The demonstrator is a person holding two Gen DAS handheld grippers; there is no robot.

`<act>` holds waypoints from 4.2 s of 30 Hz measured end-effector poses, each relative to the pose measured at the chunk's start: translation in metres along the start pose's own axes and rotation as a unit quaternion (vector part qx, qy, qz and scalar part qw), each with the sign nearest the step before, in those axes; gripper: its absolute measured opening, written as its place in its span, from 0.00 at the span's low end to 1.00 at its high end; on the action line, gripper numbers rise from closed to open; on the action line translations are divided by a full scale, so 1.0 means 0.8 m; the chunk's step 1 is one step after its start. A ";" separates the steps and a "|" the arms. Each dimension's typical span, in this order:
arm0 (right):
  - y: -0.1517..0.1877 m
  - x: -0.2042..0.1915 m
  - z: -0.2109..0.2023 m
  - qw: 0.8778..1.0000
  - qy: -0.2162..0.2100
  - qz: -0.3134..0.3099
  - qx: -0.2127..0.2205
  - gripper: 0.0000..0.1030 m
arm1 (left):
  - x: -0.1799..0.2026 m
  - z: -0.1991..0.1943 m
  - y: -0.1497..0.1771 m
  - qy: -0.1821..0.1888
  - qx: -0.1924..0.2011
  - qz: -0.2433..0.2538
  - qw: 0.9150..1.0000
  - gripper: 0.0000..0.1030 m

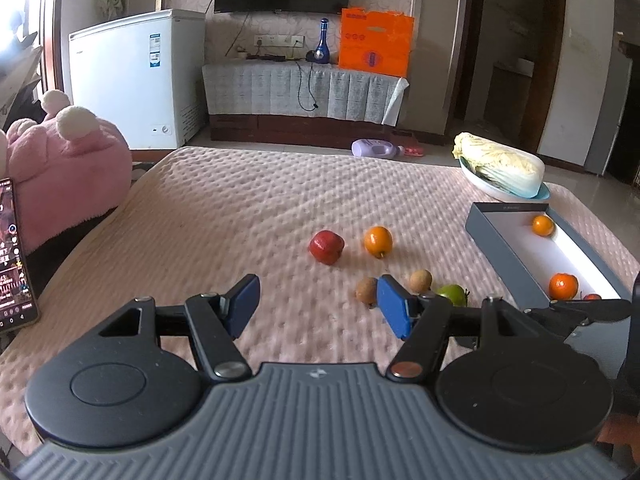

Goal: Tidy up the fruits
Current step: 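Move the right gripper to the green tomato and grasp it, then grasp the brown round fruit with the left gripper, then carry the brown fruit and the green tomato over the gray box with both grippers, then open the left gripper to drop the brown fruit while the right gripper releases the green tomato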

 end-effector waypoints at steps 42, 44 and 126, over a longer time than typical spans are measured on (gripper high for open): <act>-0.022 0.057 -0.094 0.995 -0.050 0.052 0.073 0.26 | 0.069 0.163 0.016 -0.010 -0.055 0.025 0.998 0.28; -0.022 0.057 -0.094 0.995 -0.050 0.051 0.071 0.26 | 0.068 0.160 0.015 -0.010 -0.054 0.023 0.998 0.28; 0.027 0.219 -0.119 0.985 0.048 0.157 0.061 0.26 | 0.359 0.154 -0.066 0.114 -0.010 0.110 0.987 0.60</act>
Point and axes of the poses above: each gripper's, at about its wrist camera, not at the fingertips, and z roughly the way its jaws point, x to its right, y to its underside, the point moved 10 cm from there along z, roughly the way its jaws point, and after that the axes turned 2 degrees about -x, right-handed, at the moved point
